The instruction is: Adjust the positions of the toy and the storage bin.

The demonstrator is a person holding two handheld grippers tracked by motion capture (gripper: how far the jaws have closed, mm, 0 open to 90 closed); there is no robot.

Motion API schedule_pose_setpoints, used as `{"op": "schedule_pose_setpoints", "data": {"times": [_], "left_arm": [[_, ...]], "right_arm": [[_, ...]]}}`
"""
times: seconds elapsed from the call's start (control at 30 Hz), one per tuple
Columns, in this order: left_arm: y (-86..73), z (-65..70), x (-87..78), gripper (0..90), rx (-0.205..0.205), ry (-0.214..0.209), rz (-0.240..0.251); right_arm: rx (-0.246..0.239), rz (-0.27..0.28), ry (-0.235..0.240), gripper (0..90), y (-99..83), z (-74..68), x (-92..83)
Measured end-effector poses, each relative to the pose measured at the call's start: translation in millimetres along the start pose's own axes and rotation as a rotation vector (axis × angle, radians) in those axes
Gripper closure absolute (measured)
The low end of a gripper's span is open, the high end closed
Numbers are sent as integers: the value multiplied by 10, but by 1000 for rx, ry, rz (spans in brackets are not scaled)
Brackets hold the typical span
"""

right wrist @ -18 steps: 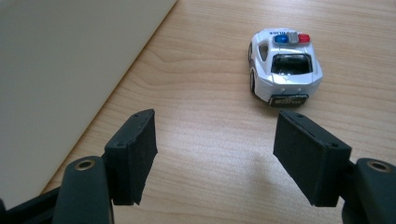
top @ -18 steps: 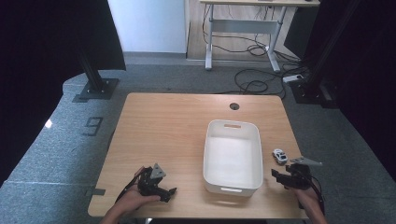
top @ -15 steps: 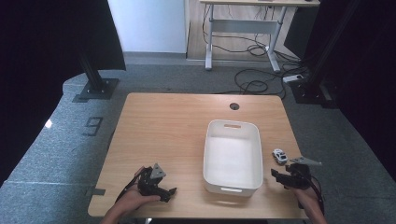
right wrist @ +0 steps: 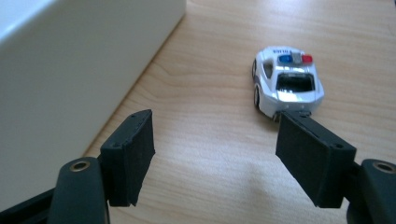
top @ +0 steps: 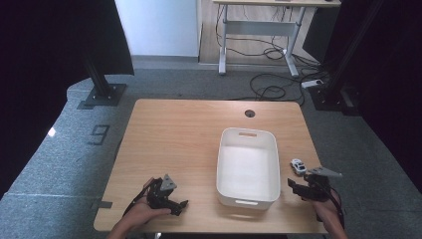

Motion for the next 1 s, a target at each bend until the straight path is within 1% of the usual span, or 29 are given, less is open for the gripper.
{"op": "schedule_pose_setpoints", "data": {"times": [0.17,0.27,0.33,0.4,0.53,0.67,0.87,1.0], "left_arm": [[0,1,0,0,-1,1,0],[0,1,0,0,-1,1,0],[1,0,1,0,1,-1,0],[1,0,1,0,2,-1,0],[2,1,2,0,2,-1,1],[2,1,2,0,2,-1,0],[3,0,3,0,3,-2,1],[4,1,4,0,3,-2,1]], "right_arm": [[-7,35,-9,272,42,-41,-21],[-4,46,-5,271,57,-50,-31],[2,64,-6,271,85,-61,-46],[1,69,-9,271,94,-63,-51],[0,95,-1,271,141,-84,-63],[-15,105,14,271,161,-125,-70],[-23,122,32,274,199,-181,-81],[-28,118,26,281,245,-215,-70]]}}
Point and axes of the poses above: each handheld gripper's, and its own axes: x roughly forward along the jaws, y roughly out of its top, z roughly to its right, the point moved 5 cm from there along x, roughly forward along the jaws, and after that the axes turned 10 degrees about y, right-handed, at the moved point
